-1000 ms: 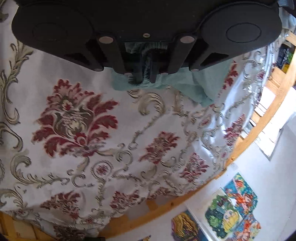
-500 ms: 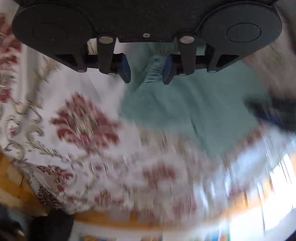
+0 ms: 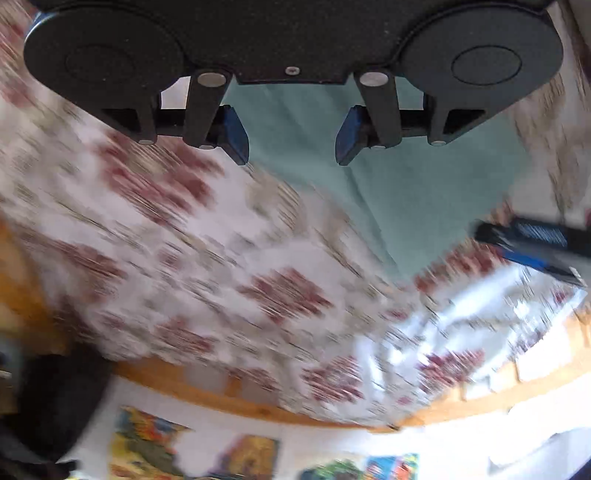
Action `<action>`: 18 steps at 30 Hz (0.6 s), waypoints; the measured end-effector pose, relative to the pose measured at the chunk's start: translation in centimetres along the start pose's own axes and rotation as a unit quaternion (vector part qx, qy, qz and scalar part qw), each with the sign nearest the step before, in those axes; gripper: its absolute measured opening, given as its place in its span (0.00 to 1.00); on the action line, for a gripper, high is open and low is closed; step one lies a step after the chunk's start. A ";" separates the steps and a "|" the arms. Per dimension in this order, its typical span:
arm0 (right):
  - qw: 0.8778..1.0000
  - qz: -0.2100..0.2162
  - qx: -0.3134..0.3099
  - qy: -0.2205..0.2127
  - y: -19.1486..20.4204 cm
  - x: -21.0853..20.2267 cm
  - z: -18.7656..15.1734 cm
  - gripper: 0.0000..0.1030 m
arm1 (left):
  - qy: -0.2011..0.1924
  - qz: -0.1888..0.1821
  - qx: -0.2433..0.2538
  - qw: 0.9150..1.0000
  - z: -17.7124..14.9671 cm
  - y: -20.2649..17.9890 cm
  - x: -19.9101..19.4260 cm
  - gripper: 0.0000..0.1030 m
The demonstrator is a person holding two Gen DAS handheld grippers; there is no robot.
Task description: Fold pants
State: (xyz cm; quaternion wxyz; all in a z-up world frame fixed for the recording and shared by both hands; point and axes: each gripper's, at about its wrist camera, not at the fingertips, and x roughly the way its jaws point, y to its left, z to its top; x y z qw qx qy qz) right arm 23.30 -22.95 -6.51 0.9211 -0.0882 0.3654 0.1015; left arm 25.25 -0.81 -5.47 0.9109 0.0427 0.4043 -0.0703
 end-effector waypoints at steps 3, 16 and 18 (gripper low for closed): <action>0.999 0.044 0.017 0.015 1.3 5.2 2.8 0.53 | -0.014 0.005 0.010 1.000 1.7 -0.2 2.6 0.59; 0.999 0.002 0.040 0.005 -1.4 5.3 2.2 0.68 | 0.080 0.075 -0.074 0.991 0.9 4.6 4.6 0.61; 0.997 0.069 0.020 0.017 0.4 5.4 2.5 0.71 | 0.074 0.024 -0.098 0.992 0.1 5.7 3.2 0.67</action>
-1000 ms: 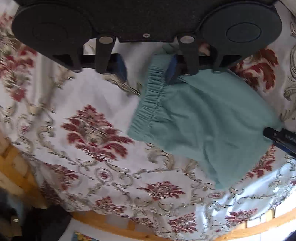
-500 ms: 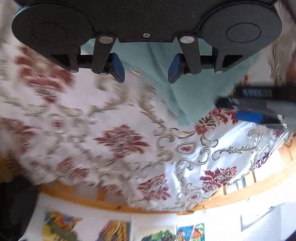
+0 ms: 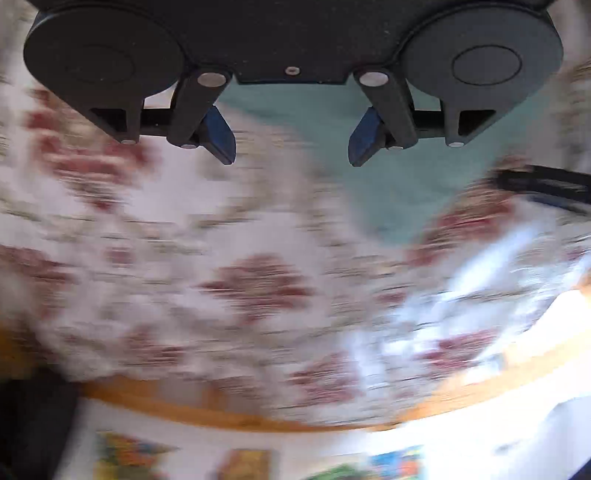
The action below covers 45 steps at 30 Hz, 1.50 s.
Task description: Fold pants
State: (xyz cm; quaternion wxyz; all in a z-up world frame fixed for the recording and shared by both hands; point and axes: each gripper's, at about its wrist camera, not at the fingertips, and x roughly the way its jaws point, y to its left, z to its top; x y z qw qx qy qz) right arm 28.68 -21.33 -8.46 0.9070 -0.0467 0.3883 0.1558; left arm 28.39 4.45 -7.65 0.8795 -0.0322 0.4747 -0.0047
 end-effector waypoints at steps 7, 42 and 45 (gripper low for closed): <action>0.997 -0.053 -0.030 0.046 0.5 2.7 -1.9 0.93 | 0.036 0.053 0.102 0.993 -1.8 -2.1 1.6 0.82; 0.970 -0.241 -0.003 0.020 -1.8 -4.9 -10.4 0.93 | 0.035 0.055 0.125 0.990 -1.9 -3.8 1.4 0.94; 0.965 -0.259 -0.023 -0.001 -1.2 -5.7 -10.4 0.95 | 0.035 0.062 0.121 0.990 -1.9 -3.5 1.2 0.94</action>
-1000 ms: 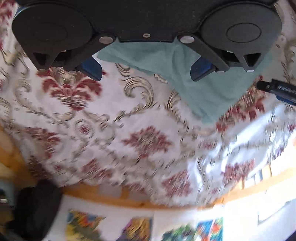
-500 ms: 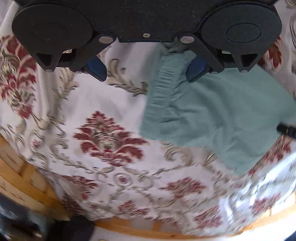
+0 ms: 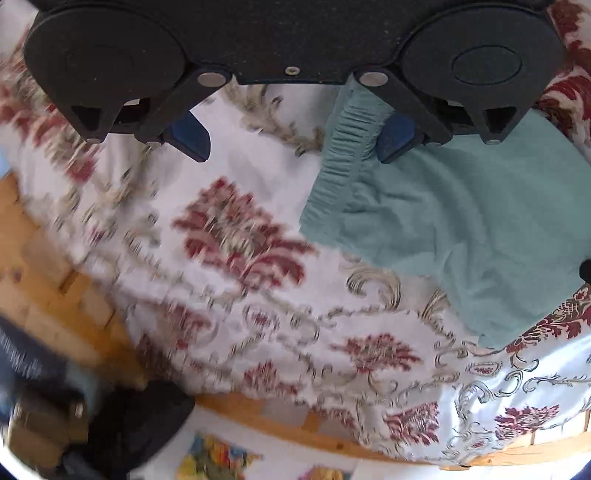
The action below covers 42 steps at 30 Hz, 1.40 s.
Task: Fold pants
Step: 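Grasp the folded waistband edge with the right tool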
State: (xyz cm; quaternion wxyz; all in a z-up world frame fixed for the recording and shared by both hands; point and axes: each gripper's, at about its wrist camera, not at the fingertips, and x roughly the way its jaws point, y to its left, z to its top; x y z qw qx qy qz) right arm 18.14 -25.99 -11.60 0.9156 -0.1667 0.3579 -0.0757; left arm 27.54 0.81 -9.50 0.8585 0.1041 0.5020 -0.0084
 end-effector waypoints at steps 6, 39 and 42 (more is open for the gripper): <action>0.999 -0.024 -0.026 -0.024 0.4 -1.2 -0.2 0.97 | -0.006 0.015 0.002 1.000 -0.3 0.3 -0.8 0.94; 0.890 0.376 0.239 0.095 -7.8 5.4 -0.5 0.99 | -0.024 -0.195 0.065 0.978 1.0 0.1 1.4 1.00; 0.883 0.385 0.249 0.096 -7.7 5.7 -0.6 0.99 | -0.031 -0.190 0.108 0.975 0.9 -0.6 1.4 1.00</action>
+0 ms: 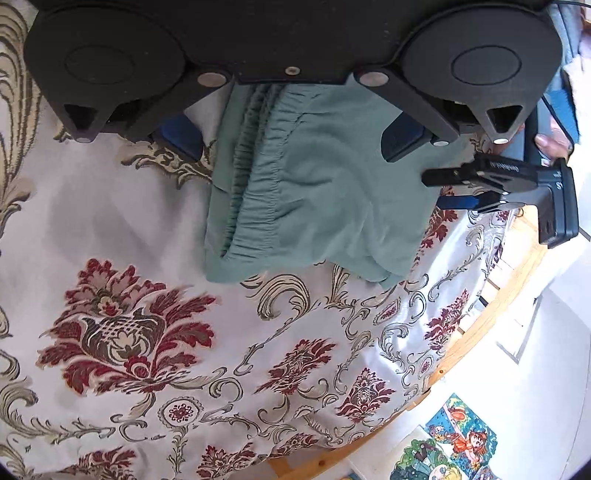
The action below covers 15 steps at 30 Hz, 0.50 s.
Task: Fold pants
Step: 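Grasp the folded waistband edge with the right tool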
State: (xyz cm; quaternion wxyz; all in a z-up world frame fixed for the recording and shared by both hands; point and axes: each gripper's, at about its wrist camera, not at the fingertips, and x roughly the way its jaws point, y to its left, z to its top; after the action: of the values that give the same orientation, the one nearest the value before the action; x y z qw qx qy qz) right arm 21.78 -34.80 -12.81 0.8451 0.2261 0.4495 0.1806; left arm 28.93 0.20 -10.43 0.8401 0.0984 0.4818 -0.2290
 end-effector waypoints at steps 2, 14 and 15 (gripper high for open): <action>1.000 0.004 0.008 -0.004 -0.2 0.0 0.0 0.99 | 0.004 0.004 -0.004 1.000 0.0 0.0 0.4 1.00; 0.998 -0.042 0.028 -0.028 -0.7 -0.1 -0.4 0.50 | 0.000 0.015 -0.027 1.000 0.3 0.3 0.1 0.80; 0.998 -0.048 0.025 -0.028 -0.6 0.0 -0.4 0.48 | -0.001 0.013 -0.026 1.000 0.3 0.3 0.0 0.78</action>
State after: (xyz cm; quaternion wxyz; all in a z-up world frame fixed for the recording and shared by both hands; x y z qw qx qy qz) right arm 21.49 -35.18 -13.31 0.8590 0.2306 0.4405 0.1222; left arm 29.31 0.31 -10.27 0.8458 0.0828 0.4852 -0.2060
